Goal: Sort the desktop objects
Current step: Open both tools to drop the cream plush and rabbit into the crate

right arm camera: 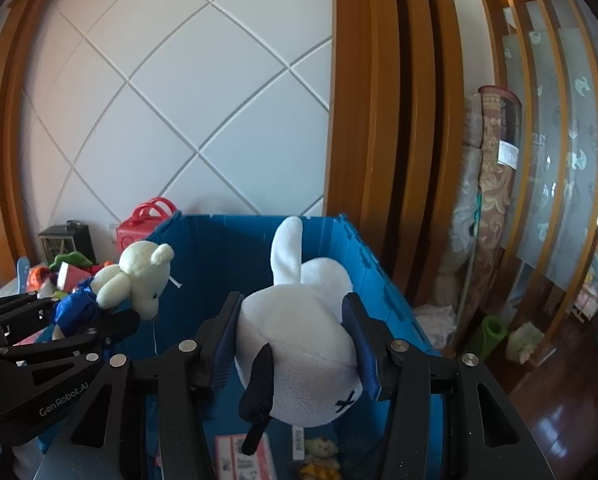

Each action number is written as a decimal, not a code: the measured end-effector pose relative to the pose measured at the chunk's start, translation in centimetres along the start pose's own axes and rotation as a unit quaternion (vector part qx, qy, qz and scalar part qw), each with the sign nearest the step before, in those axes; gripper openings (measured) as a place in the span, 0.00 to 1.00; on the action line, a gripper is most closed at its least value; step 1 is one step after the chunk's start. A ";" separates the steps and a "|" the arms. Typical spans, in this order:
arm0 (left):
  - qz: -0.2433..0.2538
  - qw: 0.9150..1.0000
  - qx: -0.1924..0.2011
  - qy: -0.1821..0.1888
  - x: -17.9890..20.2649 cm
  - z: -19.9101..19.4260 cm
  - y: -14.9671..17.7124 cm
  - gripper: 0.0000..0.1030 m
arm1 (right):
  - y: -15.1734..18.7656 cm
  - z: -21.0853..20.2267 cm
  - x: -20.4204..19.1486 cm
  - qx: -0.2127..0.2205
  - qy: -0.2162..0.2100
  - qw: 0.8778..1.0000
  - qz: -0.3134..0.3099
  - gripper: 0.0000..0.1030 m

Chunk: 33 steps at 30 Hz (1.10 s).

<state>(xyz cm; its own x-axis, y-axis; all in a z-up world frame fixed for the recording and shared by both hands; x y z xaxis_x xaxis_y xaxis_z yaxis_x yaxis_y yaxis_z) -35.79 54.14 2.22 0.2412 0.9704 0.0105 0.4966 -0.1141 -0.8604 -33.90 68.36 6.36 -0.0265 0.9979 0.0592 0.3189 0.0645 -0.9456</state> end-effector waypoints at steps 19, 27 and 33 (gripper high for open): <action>0.004 0.999 -0.022 -0.031 0.4 0.4 1.2 0.61 | 1.8 0.6 3.3 -0.020 -0.001 0.999 0.026 1.00; -0.005 0.999 -0.023 -0.024 -0.6 -0.5 1.4 0.68 | 1.5 -0.7 2.2 -0.017 -0.006 1.000 0.014 1.00; -0.018 1.000 0.004 -0.025 -2.5 -2.3 1.3 0.68 | 1.4 -1.1 1.0 -0.018 -0.010 1.000 0.011 1.00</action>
Point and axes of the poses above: each gripper's, at about its wrist camera, not at the fingertips, and z roughly the way its jaws point, x to its right, y to its underside, the point moved 5 cm from there along z, roughly the way its jaws point, and after that the axes turned 3 degrees about x, right-handed, at the moved point
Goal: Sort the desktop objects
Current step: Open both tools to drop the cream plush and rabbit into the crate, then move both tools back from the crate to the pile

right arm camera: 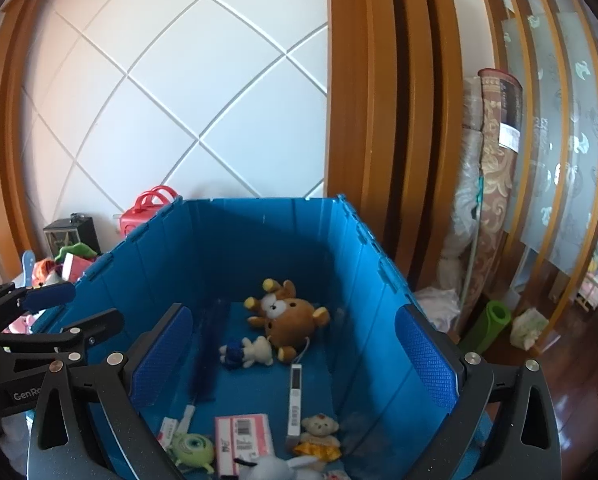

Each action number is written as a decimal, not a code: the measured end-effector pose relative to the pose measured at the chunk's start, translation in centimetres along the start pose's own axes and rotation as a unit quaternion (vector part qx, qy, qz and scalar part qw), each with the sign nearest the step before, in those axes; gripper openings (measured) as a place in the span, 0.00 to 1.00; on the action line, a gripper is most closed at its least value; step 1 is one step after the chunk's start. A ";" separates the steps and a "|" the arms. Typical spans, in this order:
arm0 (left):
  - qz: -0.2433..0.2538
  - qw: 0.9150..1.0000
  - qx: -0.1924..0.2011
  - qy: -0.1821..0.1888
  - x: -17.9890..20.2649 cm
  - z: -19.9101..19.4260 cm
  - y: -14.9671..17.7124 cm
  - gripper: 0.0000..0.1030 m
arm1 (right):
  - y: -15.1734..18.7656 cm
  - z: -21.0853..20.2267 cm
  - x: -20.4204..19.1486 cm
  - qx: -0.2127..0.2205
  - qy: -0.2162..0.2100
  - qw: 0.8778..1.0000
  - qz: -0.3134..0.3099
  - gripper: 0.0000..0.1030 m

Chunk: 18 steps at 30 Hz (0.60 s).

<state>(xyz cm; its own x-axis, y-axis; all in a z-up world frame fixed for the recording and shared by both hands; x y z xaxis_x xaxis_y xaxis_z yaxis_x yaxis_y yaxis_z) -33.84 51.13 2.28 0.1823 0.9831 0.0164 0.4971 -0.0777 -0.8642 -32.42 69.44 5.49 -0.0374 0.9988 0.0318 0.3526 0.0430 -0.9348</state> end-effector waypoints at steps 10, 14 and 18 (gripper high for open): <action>-0.032 0.995 0.066 -0.064 -10.1 -5.0 0.0 0.68 | -2.1 -1.8 -6.7 0.047 -0.051 0.998 0.004 1.00; -0.072 0.988 0.083 -0.109 -17.5 -7.3 1.2 0.68 | -2.9 -1.8 -12.4 0.057 -0.084 0.995 -0.007 1.00; -0.092 0.979 0.086 -0.160 -25.5 -9.1 3.4 0.68 | -3.1 -1.9 -19.8 0.072 -0.115 0.991 -0.020 1.00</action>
Point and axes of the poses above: each gripper's, at about its wrist camera, not at the fingertips, and z roughly the way its jaws point, x to its right, y to its underside, the point moved 5 cm from there along z, roughly the way its jaws point, and after that the axes turned 3 degrees about x, right-handed, at the moved point
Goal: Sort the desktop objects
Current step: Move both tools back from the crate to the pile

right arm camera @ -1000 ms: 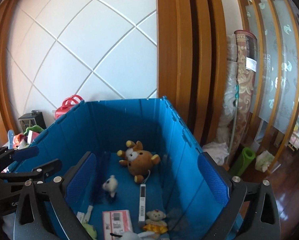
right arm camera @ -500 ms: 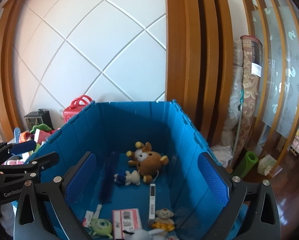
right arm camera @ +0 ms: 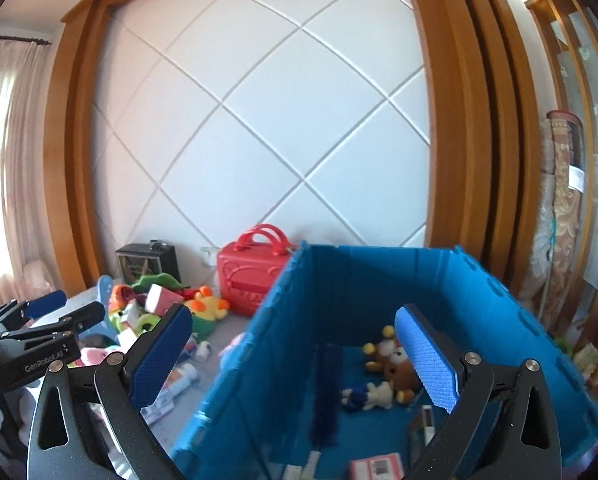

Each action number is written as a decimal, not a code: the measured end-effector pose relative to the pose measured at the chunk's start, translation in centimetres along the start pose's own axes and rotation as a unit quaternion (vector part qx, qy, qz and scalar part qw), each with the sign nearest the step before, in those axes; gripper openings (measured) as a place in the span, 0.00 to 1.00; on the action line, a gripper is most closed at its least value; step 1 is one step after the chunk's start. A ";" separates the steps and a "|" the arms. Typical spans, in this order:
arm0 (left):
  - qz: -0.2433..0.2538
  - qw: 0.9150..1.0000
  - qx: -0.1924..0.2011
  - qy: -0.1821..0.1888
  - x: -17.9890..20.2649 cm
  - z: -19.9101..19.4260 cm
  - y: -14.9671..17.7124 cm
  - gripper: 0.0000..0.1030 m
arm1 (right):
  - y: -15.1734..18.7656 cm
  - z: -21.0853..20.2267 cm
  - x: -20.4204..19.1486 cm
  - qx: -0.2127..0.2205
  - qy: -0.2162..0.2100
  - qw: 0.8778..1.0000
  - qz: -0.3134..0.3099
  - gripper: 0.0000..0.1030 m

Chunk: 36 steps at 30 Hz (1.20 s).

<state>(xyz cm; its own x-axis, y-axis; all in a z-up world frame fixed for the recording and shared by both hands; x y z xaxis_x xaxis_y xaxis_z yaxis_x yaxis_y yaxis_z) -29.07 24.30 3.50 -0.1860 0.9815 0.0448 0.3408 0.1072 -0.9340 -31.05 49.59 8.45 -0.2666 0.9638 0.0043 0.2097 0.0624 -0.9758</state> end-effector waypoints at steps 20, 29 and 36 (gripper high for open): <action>-0.001 0.996 -0.087 -0.026 -23.3 3.9 5.0 0.68 | 5.4 7.3 -22.2 -0.083 -0.036 0.995 0.029 1.00; -0.024 0.989 -0.140 -0.041 -23.3 5.3 11.3 0.68 | 10.9 10.3 -23.1 -0.164 -0.055 0.985 0.009 1.00; -0.050 0.976 -0.208 -0.031 -20.9 7.0 17.7 0.68 | 16.3 12.8 -22.2 -0.228 -0.083 0.970 0.009 1.00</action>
Point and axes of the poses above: each gripper's, at about its wrist camera, not at the fingertips, and z roughly the way its jaws point, x to its right, y to its underside, the point moved 5 cm from there along z, roughly the way its jaws point, and after that the axes turned 3 degrees about x, right-handed, at the moved point
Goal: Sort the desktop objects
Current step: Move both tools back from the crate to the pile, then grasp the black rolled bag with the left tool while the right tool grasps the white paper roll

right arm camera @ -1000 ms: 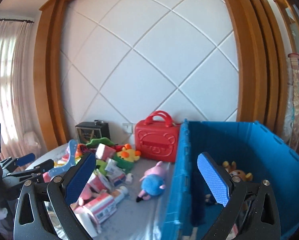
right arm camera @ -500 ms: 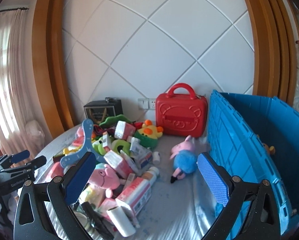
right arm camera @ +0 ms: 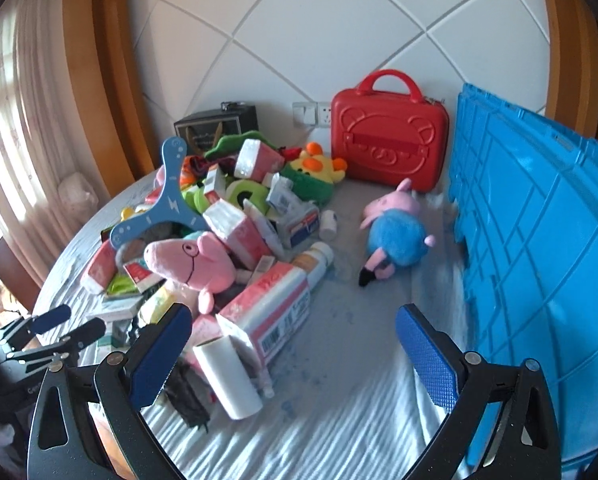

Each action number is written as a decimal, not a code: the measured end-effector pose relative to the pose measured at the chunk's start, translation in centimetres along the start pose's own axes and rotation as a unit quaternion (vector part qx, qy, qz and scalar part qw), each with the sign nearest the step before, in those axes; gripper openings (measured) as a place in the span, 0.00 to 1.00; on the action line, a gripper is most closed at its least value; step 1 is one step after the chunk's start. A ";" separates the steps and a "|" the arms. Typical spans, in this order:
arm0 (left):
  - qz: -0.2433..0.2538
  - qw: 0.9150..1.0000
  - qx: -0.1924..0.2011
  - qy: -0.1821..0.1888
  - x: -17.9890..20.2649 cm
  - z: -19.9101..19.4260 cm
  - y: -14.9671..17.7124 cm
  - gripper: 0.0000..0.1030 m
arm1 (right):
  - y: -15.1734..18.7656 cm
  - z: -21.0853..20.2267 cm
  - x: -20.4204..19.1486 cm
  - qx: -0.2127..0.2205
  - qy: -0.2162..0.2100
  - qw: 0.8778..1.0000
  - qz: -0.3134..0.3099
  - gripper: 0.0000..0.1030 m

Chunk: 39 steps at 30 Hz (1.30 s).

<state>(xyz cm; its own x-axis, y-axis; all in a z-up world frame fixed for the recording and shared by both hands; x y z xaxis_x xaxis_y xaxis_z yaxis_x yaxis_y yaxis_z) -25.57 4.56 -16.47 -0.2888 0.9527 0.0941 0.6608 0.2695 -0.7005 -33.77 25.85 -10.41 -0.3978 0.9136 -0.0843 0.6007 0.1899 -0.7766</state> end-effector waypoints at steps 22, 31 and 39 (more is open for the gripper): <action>-0.083 0.988 -0.126 -0.023 3.3 10.4 7.3 0.64 | 7.9 8.2 0.6 -0.149 -0.043 0.988 -0.010 1.00; -0.091 0.987 -0.131 -0.003 1.3 11.6 6.7 0.42 | 8.6 10.2 -3.0 -0.174 -0.077 0.981 -0.034 1.00; -0.053 0.990 -0.131 -0.007 1.2 11.2 6.7 0.39 | 8.6 12.1 -5.7 -0.187 -0.103 0.976 -0.053 0.78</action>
<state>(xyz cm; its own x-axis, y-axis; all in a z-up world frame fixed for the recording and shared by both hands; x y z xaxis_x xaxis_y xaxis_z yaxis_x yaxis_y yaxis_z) -29.19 5.96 -28.97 -0.3746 0.9156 0.1460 0.7830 0.3967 -0.4792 -34.76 17.87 -24.17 -0.5785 0.7978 -0.1695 0.7444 0.4315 -0.5096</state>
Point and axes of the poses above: each gripper's, at about its wrist camera, not at the fingertips, and z roughly the way its jaws point, x to its right, y to its underside, the point moved 5 cm from there along z, roughly the way its jaws point, and after that the axes turned 3 degrees about x, right-handed, at the moved point
